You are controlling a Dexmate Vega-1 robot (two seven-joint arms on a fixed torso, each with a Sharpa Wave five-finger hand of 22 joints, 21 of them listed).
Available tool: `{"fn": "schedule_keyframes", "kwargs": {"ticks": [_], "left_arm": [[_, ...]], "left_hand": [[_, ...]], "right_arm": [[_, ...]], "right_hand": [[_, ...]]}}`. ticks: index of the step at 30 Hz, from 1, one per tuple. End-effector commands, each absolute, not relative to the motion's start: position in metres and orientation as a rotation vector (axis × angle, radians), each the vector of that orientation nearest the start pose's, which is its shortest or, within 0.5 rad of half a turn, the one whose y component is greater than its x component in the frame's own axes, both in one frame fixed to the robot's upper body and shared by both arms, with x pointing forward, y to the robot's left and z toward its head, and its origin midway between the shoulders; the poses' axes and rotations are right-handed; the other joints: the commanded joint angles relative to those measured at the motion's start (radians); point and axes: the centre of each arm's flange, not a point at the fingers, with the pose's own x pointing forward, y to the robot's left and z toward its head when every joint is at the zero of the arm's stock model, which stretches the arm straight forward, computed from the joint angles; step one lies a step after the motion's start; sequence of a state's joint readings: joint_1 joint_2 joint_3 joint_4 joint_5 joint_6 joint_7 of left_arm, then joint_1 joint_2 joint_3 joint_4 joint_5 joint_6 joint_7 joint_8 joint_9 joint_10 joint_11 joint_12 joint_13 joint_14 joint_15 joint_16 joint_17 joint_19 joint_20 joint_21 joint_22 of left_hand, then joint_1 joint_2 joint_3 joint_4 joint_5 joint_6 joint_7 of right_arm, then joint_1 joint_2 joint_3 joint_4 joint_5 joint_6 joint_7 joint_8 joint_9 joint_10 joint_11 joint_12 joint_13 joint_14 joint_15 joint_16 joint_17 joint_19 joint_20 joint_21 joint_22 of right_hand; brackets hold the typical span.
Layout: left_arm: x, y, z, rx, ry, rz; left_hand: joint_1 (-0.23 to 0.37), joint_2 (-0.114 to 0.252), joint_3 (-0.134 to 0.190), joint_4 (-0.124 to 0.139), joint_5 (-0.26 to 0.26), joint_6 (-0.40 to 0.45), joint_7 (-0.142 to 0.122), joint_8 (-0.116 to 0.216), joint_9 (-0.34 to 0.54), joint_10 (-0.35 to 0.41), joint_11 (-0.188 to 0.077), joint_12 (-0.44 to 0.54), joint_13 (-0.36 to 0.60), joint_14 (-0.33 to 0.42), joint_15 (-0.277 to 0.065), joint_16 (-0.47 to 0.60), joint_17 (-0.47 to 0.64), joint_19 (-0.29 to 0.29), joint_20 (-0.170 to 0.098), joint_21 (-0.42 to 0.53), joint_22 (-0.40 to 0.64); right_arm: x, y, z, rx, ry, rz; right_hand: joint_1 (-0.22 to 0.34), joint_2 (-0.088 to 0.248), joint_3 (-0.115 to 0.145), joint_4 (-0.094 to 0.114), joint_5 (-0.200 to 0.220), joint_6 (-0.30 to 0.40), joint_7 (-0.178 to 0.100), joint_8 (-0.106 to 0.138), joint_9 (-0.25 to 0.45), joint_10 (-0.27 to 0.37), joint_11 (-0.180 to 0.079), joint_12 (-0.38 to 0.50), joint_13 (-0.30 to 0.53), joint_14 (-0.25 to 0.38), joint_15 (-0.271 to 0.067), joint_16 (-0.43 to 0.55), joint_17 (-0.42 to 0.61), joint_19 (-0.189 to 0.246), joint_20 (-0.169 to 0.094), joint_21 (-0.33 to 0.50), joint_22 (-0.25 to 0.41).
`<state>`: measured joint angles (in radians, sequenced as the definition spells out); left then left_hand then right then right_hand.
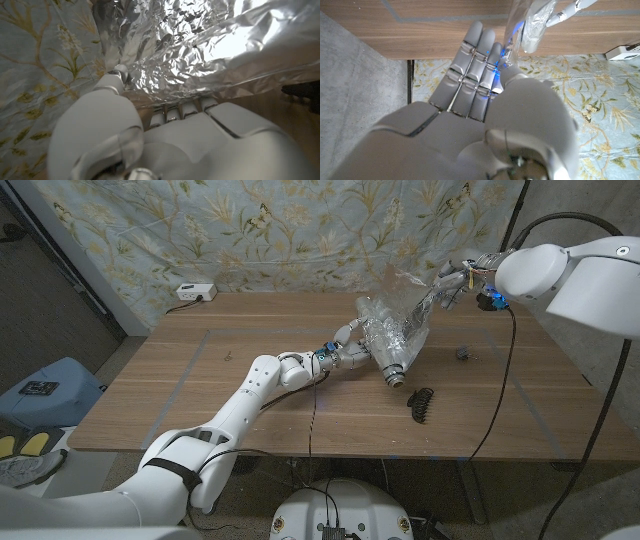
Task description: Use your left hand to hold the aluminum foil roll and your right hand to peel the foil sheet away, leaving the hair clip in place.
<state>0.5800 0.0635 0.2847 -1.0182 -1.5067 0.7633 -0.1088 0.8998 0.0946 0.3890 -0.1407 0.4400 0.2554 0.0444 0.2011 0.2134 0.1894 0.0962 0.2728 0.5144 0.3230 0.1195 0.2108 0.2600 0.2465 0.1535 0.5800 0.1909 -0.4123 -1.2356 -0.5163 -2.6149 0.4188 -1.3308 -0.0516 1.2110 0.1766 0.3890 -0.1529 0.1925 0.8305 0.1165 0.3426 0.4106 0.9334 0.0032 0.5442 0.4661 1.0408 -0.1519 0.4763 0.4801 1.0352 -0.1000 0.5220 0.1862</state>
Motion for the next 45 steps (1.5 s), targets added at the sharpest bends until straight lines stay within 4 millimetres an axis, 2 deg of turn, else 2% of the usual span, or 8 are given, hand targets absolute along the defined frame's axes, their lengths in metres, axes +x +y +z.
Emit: {"fn": "schedule_keyframes", "kwargs": {"ticks": [1,9,15,27,33,45], "left_arm": [[0.661,0.035,-0.033,-1.019,0.390,-0.967],[0.660,0.034,-0.035,-1.028,0.401,-0.962],[0.656,0.038,-0.035,-1.034,0.397,-0.966],[0.640,0.054,-0.034,-1.046,0.418,-0.968],[0.629,0.067,-0.031,-1.048,0.427,-0.974],[0.621,0.083,-0.030,-1.063,0.426,-0.983]], "left_hand": [[-0.009,-0.001,0.007,-0.002,-0.002,0.000,-0.006,0.003,0.002,0.004,-0.002,0.000,-0.001,0.006,-0.004,0.007,-0.001,0.006,0.001,-0.006,0.001],[-0.011,-0.001,0.008,-0.003,-0.004,-0.001,-0.007,0.003,0.002,0.006,-0.003,-0.001,-0.001,0.005,-0.004,0.007,-0.003,0.007,0.001,-0.007,0.001],[-0.012,0.001,0.010,-0.004,-0.007,0.011,-0.009,0.008,0.001,0.025,-0.008,0.005,-0.002,0.018,-0.010,0.013,-0.005,0.017,-0.002,-0.003,0.001],[-0.015,0.001,0.013,-0.005,-0.010,0.018,-0.008,0.010,0.000,0.028,-0.011,0.004,-0.002,0.017,-0.009,0.012,-0.008,0.018,-0.003,-0.004,0.002],[-0.016,0.001,0.013,-0.006,-0.012,0.016,-0.008,0.008,0.000,0.028,-0.009,0.003,-0.002,0.015,-0.008,0.012,-0.010,0.017,0.000,-0.005,0.001],[-0.018,0.001,0.016,-0.007,-0.015,0.008,-0.009,0.005,-0.001,0.019,-0.007,-0.003,-0.003,0.012,-0.006,0.011,-0.012,0.012,0.003,-0.008,0.001]], "right_arm": [[0.403,-0.256,0.165,-1.149,-0.249,-0.164],[0.401,-0.258,0.165,-1.141,-0.248,-0.165],[0.416,-0.264,0.157,-1.107,-0.214,-0.153],[0.440,-0.296,0.151,-1.034,-0.149,-0.208],[0.445,-0.311,0.149,-1.008,-0.126,-0.237],[0.448,-0.322,0.151,-0.993,-0.104,-0.269]], "right_hand": [[0.011,0.000,0.008,-0.001,0.005,0.018,0.025,-0.005,0.005,0.000,-0.004,0.009,0.005,0.018,-0.024,-0.005,0.003,-0.006,0.003,0.012,0.001],[0.012,-0.001,0.008,-0.001,0.006,0.018,0.024,-0.007,0.010,-0.002,-0.005,0.009,0.005,0.021,-0.026,-0.007,0.005,-0.007,0.003,0.017,0.001],[0.011,0.000,0.008,0.000,0.006,0.018,0.023,-0.009,0.014,-0.003,-0.005,0.010,0.005,0.021,-0.025,-0.009,0.006,-0.009,0.003,0.020,0.001],[0.012,-0.001,0.007,0.000,0.006,0.018,0.018,-0.012,0.021,-0.004,-0.006,0.012,0.008,0.021,-0.028,-0.013,0.009,-0.013,0.001,0.027,0.001],[0.012,-0.001,0.007,0.001,0.006,0.018,0.017,-0.014,0.024,-0.005,-0.007,0.011,0.006,0.022,-0.030,-0.015,0.010,-0.015,0.000,0.030,0.001],[0.012,-0.001,0.007,0.001,0.006,0.020,0.015,-0.017,0.029,-0.007,-0.008,0.013,0.009,0.021,-0.027,-0.019,0.013,-0.018,0.000,0.037,0.000]]}}
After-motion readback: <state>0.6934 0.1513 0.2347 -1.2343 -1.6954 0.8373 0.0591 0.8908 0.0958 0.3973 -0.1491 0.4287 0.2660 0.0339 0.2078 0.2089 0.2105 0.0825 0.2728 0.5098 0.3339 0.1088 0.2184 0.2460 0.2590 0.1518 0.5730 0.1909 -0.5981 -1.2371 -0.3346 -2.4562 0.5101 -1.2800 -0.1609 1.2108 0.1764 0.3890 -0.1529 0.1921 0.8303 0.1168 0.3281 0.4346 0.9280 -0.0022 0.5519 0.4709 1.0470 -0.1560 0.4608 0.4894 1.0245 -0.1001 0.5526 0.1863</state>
